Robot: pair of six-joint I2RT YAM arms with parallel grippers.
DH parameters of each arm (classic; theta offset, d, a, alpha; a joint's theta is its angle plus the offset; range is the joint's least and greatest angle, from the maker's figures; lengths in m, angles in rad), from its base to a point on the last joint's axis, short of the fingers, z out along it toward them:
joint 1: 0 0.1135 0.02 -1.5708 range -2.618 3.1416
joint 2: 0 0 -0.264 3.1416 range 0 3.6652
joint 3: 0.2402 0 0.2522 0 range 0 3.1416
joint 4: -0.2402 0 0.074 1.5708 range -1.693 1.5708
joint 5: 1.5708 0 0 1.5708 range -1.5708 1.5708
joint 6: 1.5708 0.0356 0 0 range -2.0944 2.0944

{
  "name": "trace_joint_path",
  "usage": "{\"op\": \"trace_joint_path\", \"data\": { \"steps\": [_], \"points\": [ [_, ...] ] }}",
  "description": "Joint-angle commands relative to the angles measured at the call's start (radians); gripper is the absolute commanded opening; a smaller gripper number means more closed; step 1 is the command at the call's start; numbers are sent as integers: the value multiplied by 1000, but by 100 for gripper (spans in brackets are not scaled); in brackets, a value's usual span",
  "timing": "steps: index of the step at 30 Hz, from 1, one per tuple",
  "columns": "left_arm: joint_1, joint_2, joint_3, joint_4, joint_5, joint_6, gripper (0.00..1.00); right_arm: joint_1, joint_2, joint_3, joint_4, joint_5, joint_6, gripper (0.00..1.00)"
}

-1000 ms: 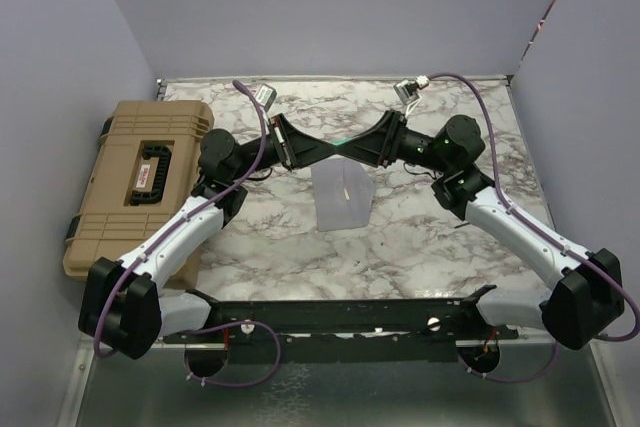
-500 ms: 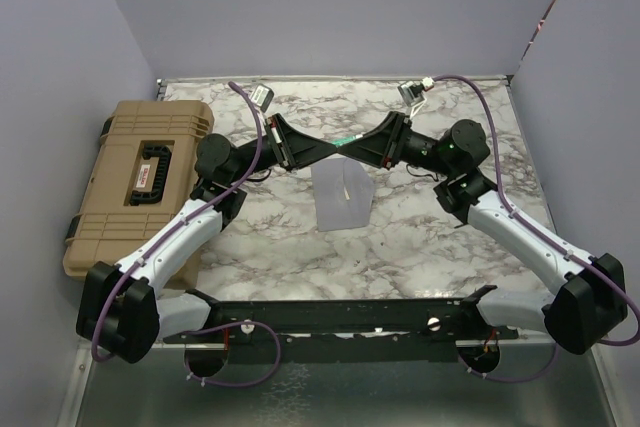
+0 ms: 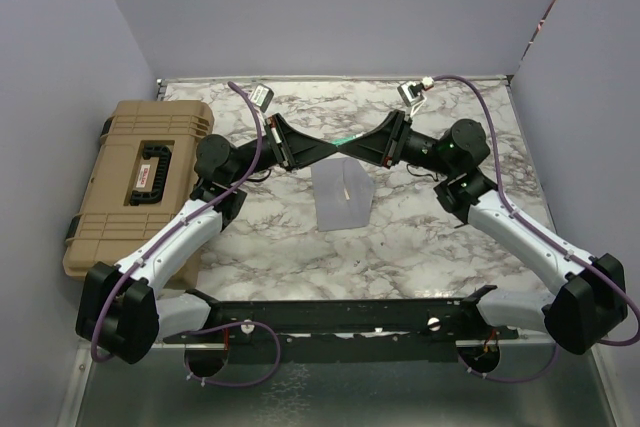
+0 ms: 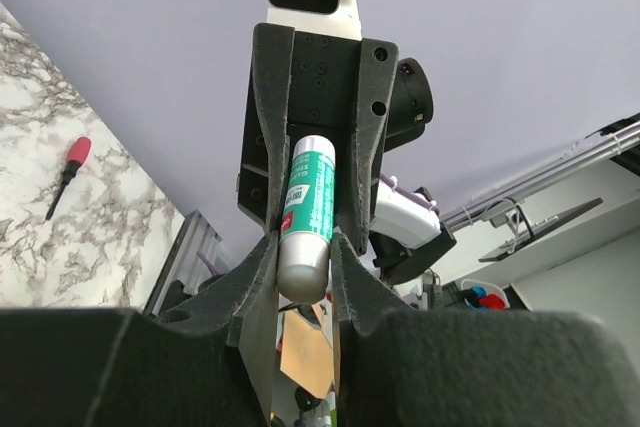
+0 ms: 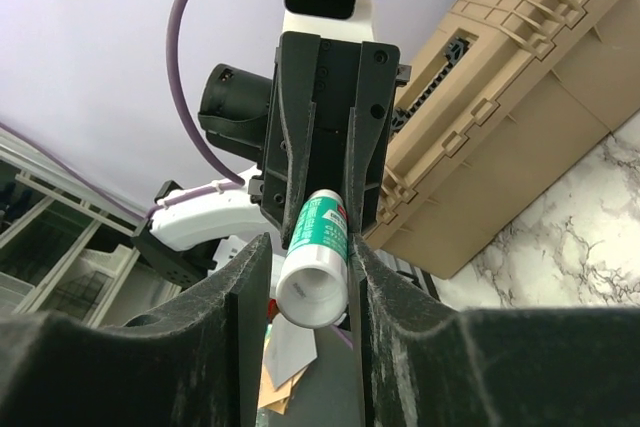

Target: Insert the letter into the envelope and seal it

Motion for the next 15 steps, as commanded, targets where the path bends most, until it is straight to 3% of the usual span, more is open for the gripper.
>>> {"op": "trace_joint_path", "data": {
  "steps": [1,15],
  "points": [
    [-6,6,-15,-36,-34,44,0,8,-16,55,21,-23,36,38],
    [-13,1,-2,-80,-37,153,0,7,-21,104,-176,-4,-2,32]
  ]
}}
